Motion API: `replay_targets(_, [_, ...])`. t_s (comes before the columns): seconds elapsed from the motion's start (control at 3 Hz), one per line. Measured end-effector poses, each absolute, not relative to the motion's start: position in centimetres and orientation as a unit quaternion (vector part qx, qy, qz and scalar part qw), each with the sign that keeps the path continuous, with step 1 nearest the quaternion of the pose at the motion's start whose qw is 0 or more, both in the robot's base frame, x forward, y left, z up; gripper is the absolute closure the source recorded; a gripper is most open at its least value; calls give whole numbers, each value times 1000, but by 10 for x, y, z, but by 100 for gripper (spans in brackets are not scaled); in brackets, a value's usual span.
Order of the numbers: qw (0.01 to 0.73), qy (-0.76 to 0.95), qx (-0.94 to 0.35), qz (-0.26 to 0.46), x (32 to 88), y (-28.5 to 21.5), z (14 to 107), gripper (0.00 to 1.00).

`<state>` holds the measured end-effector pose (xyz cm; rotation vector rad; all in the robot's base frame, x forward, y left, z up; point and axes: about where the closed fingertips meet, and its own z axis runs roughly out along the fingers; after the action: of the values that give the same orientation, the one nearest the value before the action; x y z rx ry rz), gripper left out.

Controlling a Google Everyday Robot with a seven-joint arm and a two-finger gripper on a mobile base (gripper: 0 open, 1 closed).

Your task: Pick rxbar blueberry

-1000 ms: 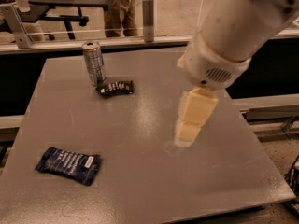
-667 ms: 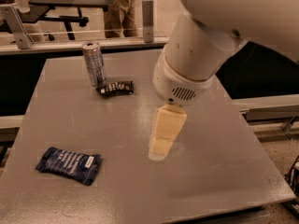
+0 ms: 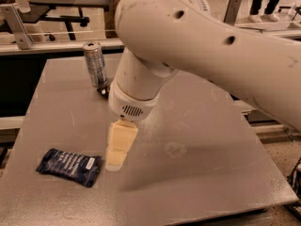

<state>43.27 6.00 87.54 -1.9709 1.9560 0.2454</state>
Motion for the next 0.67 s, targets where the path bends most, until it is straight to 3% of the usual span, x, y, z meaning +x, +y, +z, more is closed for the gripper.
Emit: replay_targets(0.67, [166, 669, -713, 125, 420, 121, 846, 0])
